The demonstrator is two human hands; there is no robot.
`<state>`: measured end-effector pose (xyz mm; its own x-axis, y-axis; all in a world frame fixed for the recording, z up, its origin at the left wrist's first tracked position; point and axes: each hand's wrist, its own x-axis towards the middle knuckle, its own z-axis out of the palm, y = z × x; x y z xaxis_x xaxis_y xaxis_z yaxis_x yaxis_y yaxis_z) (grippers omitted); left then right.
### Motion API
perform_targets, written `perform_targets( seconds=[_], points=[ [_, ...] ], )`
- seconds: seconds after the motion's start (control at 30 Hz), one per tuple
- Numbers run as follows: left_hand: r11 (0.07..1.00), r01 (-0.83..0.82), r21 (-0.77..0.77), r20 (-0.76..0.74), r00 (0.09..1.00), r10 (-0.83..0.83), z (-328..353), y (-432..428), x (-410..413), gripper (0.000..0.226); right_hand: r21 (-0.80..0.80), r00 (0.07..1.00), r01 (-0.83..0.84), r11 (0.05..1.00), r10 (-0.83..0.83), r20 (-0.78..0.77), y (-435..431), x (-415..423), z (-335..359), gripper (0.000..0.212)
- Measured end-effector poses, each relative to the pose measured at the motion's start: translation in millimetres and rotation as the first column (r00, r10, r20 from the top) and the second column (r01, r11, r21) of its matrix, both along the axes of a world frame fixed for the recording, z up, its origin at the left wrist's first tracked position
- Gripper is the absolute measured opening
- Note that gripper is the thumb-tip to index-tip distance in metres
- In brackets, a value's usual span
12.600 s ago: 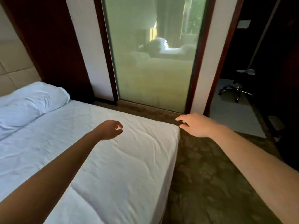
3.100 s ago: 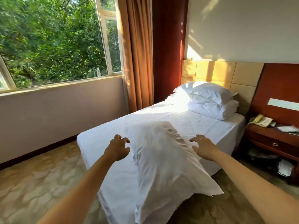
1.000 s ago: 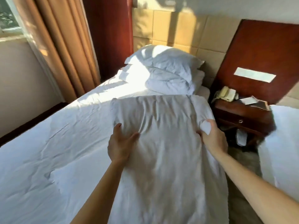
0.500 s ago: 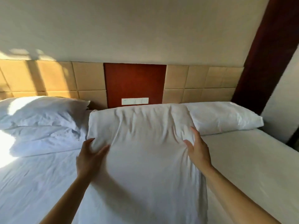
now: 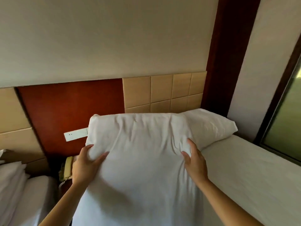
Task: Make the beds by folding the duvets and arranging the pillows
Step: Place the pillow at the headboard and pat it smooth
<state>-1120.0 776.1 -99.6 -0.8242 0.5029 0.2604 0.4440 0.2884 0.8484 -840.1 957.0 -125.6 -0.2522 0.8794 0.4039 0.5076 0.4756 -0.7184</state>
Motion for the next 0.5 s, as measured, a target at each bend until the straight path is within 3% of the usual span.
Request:
perform_targets(
  seconds=[0.27, 0.5],
  points=[
    [0.969, 0.217, -0.117, -0.007, 0.976, -0.219, -18.0, 218.4, -142.4, 0.071, -0.035, 0.973, 0.225, 0.974, -0.223, 0.060, 146.3, -103.2, -25.0, 0.048],
    [0.874, 0.459, -0.159, 0.008, 0.886, -0.464, 18.3, 411.7, -172.3, 0.070, -0.022, 0.886, 0.463, 0.886, -0.463, 0.013, 241.4, -114.3, -12.8, 0.046]
  ],
)
